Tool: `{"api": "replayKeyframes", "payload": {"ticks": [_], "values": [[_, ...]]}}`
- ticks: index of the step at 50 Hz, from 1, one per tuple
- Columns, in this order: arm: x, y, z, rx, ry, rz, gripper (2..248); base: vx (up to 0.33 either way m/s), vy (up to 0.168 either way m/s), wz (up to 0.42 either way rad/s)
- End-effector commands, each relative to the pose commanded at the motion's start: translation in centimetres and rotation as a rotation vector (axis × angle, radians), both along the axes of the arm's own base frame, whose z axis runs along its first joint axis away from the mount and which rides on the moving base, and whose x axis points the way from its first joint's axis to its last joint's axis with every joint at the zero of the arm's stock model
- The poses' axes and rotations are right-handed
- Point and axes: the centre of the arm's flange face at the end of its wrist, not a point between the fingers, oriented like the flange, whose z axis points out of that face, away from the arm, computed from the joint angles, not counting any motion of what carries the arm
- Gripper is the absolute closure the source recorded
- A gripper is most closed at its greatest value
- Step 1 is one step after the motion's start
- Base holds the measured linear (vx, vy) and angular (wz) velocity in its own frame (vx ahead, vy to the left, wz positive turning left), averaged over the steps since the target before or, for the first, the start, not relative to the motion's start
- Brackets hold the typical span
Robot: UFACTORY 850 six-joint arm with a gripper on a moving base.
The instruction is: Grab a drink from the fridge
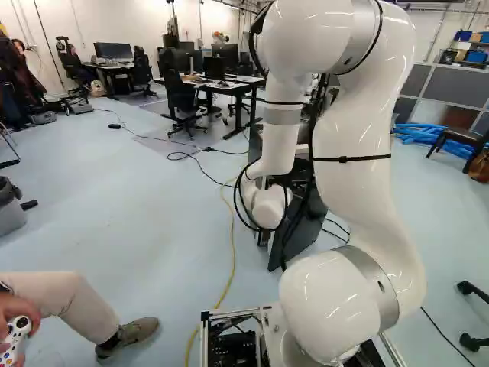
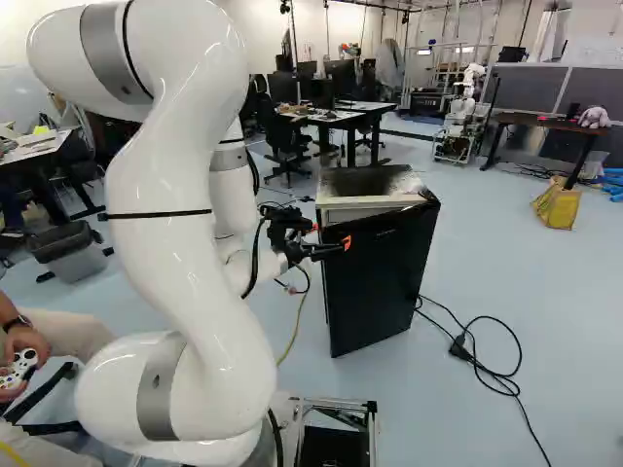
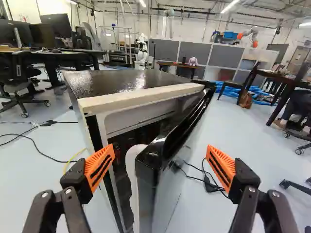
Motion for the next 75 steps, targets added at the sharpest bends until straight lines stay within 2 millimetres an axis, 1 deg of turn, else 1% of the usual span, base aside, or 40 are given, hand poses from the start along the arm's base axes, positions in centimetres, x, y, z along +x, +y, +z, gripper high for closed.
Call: {"api": "replayKeyframes", "payload": {"ticks": [12,51,75], "values": [[-1.0,-0.1,0.1,-0.001,0.009,0.003,3,0.0,0.0,0.0],[-1.2,-0.2,0.3,-0.015,-0.005,-0.017,3,0.0,0.0,0.0],[-2.1,-1.2,0.6,-0.027,-0.007,-0.066,3,0.0,0.0,0.0]]}}
